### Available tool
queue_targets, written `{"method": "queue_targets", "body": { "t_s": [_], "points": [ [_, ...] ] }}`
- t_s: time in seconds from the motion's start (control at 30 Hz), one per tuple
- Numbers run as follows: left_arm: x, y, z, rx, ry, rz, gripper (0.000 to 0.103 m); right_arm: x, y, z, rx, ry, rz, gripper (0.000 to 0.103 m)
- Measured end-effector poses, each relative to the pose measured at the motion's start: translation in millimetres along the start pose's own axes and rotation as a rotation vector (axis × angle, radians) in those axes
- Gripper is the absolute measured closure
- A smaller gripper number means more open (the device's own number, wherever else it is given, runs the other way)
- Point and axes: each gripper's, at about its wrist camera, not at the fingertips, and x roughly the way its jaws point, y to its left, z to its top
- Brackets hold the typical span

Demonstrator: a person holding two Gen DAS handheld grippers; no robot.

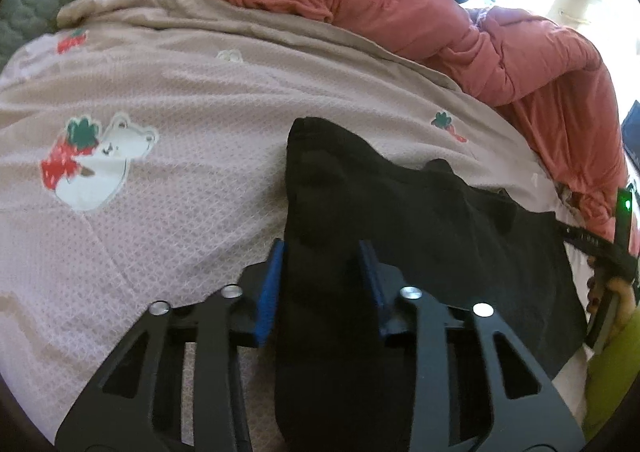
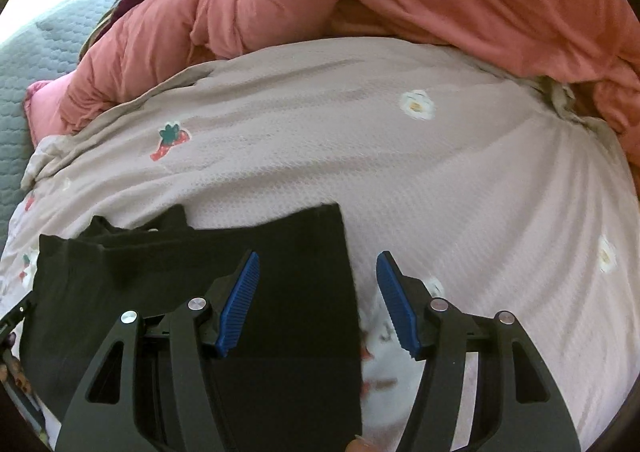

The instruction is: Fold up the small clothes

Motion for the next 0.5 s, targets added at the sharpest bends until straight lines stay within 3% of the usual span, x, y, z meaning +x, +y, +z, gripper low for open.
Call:
{"method": "queue_targets", "body": {
  "t_s": [0.07, 0.13, 0.37, 0.5],
  "points": [
    [-2, -4, 1, 0.024, -0.017, 0.005, 0.096, 5, 4, 2, -0.021, 0.011, 0.015, 0.055],
    [-6, -7, 1, 0.040, -0.039, 0.015, 0.099, 5, 4, 1, -0.032, 0.009, 0.002, 0.092],
    [-29, -20, 19, 0.069, -0.139, -0.025, 0.099, -25, -19, 5, 0.068, -0.113, 0.050, 0.096],
    [-26, -30, 26, 0.133, -0.156, 0.026, 0.099, -16, -28, 2, 0.102, -0.105, 0.022, 0.096]
  ]
}}
